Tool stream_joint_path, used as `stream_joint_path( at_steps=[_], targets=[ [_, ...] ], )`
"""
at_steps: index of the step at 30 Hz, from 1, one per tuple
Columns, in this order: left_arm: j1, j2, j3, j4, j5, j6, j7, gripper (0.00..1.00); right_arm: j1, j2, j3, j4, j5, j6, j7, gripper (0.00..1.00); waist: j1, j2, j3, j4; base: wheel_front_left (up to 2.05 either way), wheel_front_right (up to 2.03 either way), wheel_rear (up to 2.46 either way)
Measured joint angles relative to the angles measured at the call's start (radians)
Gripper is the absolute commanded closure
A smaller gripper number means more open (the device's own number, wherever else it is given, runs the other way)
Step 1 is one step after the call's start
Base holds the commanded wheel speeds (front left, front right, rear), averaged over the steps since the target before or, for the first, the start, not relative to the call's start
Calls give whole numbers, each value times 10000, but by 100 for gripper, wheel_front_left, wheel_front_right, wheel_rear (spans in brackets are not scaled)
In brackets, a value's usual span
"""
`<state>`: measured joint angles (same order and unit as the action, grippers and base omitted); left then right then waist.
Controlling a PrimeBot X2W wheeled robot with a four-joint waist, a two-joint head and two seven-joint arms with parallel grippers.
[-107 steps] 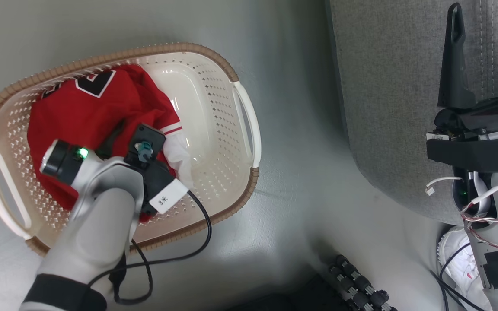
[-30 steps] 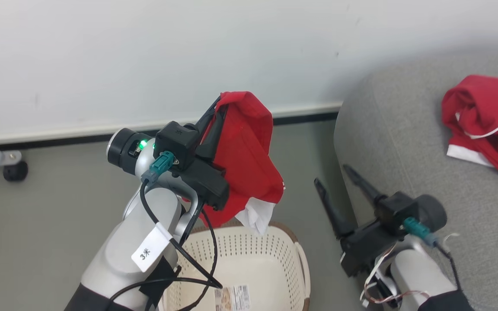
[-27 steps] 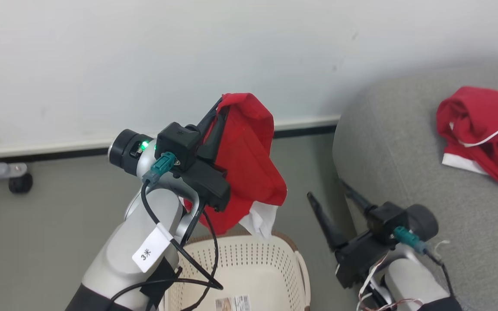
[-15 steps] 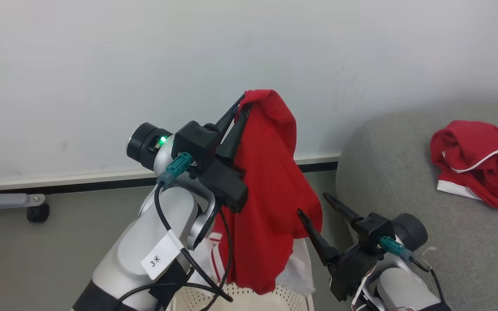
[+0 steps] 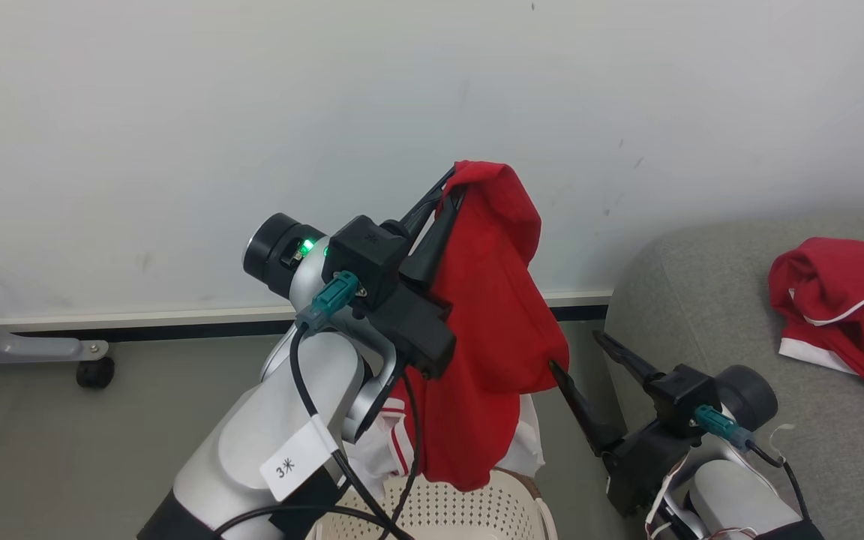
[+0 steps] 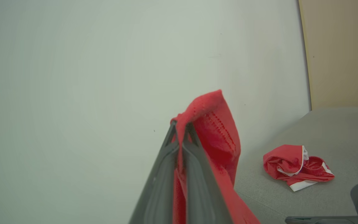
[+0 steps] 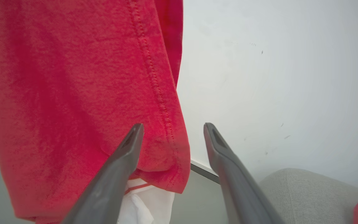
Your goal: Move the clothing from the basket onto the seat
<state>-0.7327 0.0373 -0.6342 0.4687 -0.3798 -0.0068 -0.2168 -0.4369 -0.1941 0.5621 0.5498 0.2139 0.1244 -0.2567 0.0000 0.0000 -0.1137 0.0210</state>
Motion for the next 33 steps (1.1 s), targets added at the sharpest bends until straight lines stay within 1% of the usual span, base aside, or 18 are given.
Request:
stream_joint_path(
  at_steps=[14,21,22,25,29,33],
  targets=[
    [160,6,-132,-211,-65,151,224,100,-142,-761,633,-148,410,2,0,0,0,0,-151,283,0,0,0],
    [155,8,-439,-424,-334,155,336,100,-513,-1047,1854,-75,763,4,0,0,0,1,-41,561,0,0,0],
    [155,8,-439,-424,-334,155,336,100,-513,-1047,1854,-75,763,4,0,0,0,1,-41,561,0,0,0],
    [148,8,-550,-543,-357,155,362,100,-699,-1367,2368,-10,955,4,0,0,0,1,-2,705,0,0,0],
    [140,12,-669,-669,-407,171,405,100,-1180,-1753,3354,-102,1152,4,0,0,0,0,53,897,0,0,0],
    [137,15,-675,-719,-405,215,466,100,-1794,-1825,4466,-167,1413,4,0,0,0,0,127,1027,0,0,0]
  ],
)
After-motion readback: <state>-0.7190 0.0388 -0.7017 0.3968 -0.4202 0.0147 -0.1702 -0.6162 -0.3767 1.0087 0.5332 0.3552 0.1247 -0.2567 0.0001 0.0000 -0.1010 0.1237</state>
